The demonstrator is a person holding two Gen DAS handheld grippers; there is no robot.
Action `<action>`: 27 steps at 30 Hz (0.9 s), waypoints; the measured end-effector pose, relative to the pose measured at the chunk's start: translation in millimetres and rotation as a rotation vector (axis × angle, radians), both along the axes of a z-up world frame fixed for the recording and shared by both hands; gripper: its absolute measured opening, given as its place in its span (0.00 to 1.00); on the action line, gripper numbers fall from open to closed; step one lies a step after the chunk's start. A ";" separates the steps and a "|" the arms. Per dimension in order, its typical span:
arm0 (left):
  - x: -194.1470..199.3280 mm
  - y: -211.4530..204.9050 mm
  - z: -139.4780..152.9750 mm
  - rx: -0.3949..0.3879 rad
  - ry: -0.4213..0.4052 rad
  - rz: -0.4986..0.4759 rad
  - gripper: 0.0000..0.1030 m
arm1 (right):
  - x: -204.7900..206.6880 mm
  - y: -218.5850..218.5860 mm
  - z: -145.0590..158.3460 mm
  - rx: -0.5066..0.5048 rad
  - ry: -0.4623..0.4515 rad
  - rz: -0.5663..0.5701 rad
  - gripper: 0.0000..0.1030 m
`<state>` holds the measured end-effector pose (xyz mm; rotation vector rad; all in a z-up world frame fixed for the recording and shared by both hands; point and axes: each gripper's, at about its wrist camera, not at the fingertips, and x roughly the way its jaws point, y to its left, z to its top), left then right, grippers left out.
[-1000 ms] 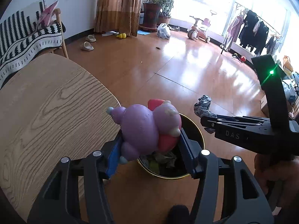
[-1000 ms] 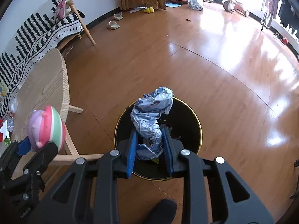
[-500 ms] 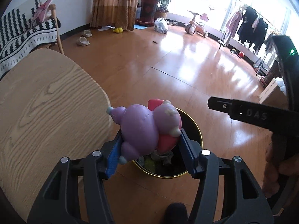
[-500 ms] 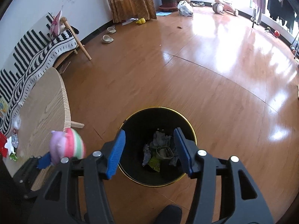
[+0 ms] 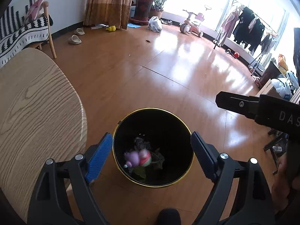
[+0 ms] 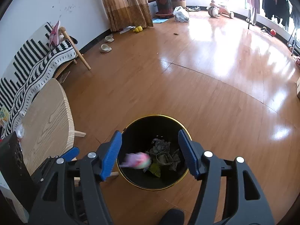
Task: Collect trash
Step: 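Carry the foil wrapper and toy pig over the bin and open both tools, then grasp the red ribbon with the left tool while the right grasps the white foam box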
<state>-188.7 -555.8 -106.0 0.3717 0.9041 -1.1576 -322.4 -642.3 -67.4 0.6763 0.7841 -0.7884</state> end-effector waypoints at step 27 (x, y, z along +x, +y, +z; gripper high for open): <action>237.4 340.4 91.2 -0.047 -0.107 0.673 0.89 | 269.7 237.0 36.8 -0.020 -0.076 0.596 0.60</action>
